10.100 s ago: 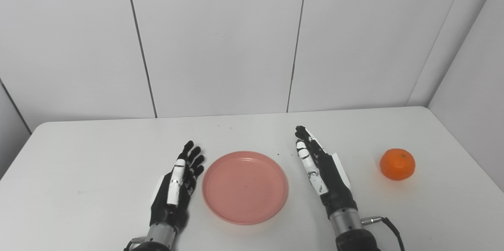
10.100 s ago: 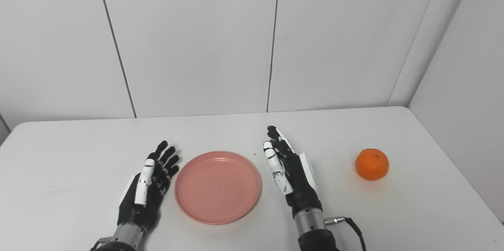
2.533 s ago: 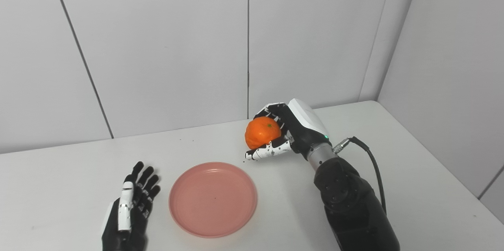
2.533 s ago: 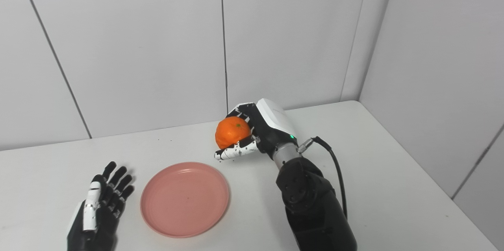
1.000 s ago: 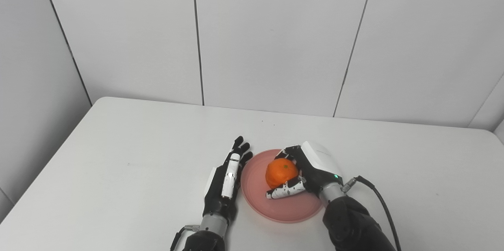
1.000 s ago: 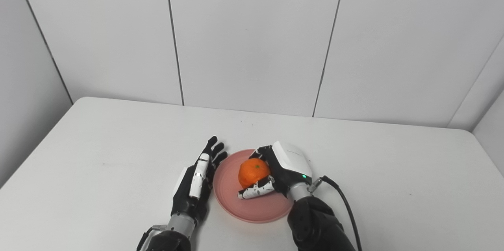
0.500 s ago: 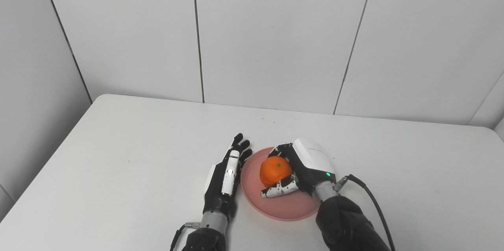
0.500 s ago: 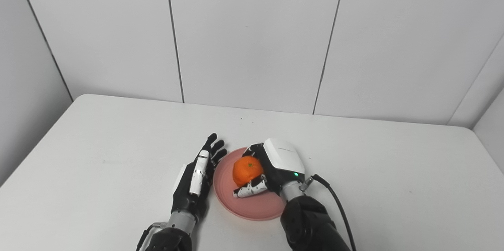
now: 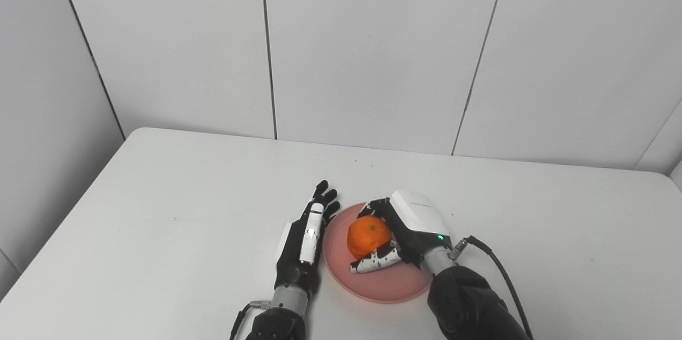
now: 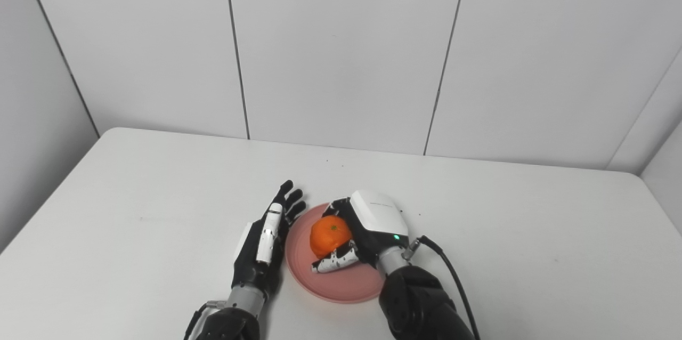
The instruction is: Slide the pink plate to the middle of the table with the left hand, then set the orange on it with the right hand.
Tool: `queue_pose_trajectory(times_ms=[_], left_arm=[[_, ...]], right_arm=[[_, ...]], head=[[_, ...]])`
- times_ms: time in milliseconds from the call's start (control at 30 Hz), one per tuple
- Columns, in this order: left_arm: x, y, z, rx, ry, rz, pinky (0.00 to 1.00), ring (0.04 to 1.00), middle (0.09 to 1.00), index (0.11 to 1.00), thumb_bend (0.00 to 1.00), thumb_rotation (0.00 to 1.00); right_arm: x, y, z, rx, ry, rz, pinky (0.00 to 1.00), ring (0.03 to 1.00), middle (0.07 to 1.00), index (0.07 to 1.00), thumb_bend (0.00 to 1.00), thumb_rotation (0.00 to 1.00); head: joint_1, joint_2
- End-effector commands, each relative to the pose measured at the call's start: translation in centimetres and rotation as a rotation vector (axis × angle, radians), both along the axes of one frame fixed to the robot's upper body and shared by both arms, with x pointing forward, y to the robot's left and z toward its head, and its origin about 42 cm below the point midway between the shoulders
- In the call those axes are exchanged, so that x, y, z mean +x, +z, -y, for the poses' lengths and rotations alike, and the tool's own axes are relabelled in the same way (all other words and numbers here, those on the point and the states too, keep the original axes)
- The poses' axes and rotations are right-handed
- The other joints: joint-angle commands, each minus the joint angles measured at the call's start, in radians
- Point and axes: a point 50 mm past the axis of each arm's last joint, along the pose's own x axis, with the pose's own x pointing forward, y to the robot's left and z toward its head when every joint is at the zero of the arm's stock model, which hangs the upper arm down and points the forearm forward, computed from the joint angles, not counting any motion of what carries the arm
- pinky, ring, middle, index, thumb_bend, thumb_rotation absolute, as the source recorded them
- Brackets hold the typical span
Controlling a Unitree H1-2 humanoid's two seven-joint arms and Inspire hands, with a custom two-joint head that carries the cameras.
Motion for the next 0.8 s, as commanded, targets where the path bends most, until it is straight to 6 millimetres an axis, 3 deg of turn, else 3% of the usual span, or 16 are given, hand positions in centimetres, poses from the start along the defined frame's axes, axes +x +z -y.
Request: queue_pose_trajectory(times_ms=[0,167,200,300,767], left_arm=[[0.0,0.0,0.4,0.01,-0.003,-0.022,0.93,0.934,0.947,0.943,0.38,1.0],[0.1,0.0,0.2,-0.014,-0.004,-0.021,0.93,0.937,0.95,0.947,0.36,1.0],[0.1,0.0,0.2,-0.021,-0.004,-0.023,0.94,0.943,0.952,0.946,0.36,1.0],[0.2,0.0,0.1,-0.028,-0.006,-0.023,0.94,0.947,0.954,0.948,0.35,1.0],[0.1,0.1,-0.5,-0.024,-0.018,-0.019,0.96,0.96,0.967,0.958,0.35,1.0]], right_arm=[[0.0,1.7,0.1,0.016,0.009,-0.009,0.47,0.589,0.661,0.749,0.82,0.29],[-0.6,2.8,0.5,0.06,0.019,-0.056,0.47,0.631,0.709,0.861,0.91,0.33],[-0.6,3.1,0.5,0.07,0.02,-0.067,0.62,0.754,0.816,0.888,0.93,0.36],[-0.8,3.8,0.8,0.099,0.031,-0.088,0.77,0.876,0.916,0.926,0.95,0.38],[-1.2,7.1,2.5,0.256,0.047,0.003,0.83,0.914,0.957,0.972,1.0,0.47]], head=[[0.001,0.002],[-0.01,0.005],[-0.011,0.005],[-0.014,0.004],[-0.038,0.009]])
